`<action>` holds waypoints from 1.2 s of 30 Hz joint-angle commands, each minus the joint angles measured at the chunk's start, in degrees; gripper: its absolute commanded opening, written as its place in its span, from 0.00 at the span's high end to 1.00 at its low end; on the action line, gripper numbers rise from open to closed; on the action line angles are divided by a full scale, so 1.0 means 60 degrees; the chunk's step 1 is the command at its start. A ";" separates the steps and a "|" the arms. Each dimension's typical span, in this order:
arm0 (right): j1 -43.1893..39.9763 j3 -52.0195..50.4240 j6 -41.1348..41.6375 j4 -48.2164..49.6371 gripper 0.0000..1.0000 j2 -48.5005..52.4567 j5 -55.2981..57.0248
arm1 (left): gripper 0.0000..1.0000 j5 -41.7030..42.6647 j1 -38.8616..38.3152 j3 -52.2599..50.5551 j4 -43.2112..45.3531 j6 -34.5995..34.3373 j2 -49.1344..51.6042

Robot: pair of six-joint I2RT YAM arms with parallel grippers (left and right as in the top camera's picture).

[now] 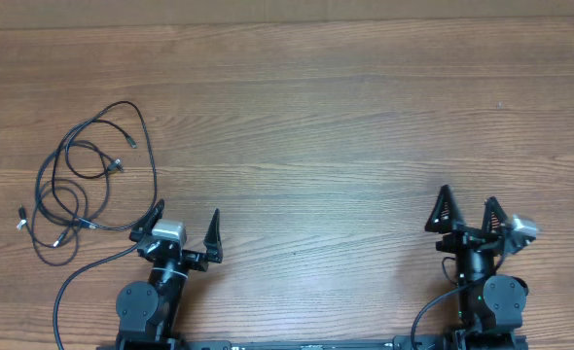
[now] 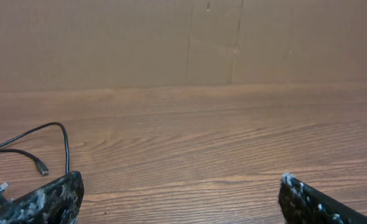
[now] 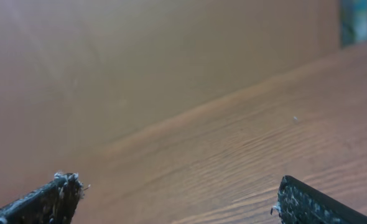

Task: Untangle cables

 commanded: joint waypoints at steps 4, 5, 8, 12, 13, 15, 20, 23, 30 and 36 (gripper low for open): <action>0.0033 -0.0109 -0.2251 -0.0058 0.00 -0.0091 -0.1075 | 0.00 -0.0091 0.0058 -0.0036 -0.0029 0.0189 -0.0102; 0.0033 -0.0109 -0.2251 -0.0058 0.00 -0.0087 -0.1071 | 0.01 -0.0091 0.0058 -0.0036 -0.0029 0.0189 -0.0102; 0.0033 -0.0109 -0.2255 -0.0058 0.00 -0.0091 -0.1064 | 0.01 -0.0091 0.0058 -0.0036 -0.0029 0.0189 -0.0102; 0.0033 -0.0109 -0.2255 -0.0058 0.00 -0.0091 -0.1064 | 0.00 -0.0091 0.0058 -0.0036 -0.0029 0.0189 -0.0102; 0.0033 -0.0109 -0.2255 -0.0058 0.00 -0.0091 -0.1064 | 0.01 -0.0087 0.0058 -0.0036 -0.0029 0.0189 -0.0102; 0.0033 -0.0109 -0.2255 -0.0058 0.00 -0.0091 -0.1064 | 0.01 -0.0087 0.0058 -0.0036 -0.0029 0.0189 -0.0102; 0.0025 -0.0109 -0.2255 -0.0058 0.00 -0.0091 -0.1064 | 0.00 -0.0087 0.0058 -0.0036 -0.0029 0.0189 -0.0102; -0.0149 -0.0106 -0.2255 -0.0058 0.00 -0.0091 -0.1064 | 0.00 -0.0091 0.0058 -0.0036 -0.0029 0.0189 -0.0102; -0.0430 -0.0098 -0.2255 -0.0058 0.00 -0.0087 -0.1067 | 0.01 -0.0091 0.0058 -0.0036 -0.0029 0.0189 -0.0102; -0.0430 -0.0098 -0.2255 -0.0058 0.00 -0.0087 -0.1067 | 0.01 -0.0087 0.0058 -0.0036 -0.0029 0.0189 -0.0102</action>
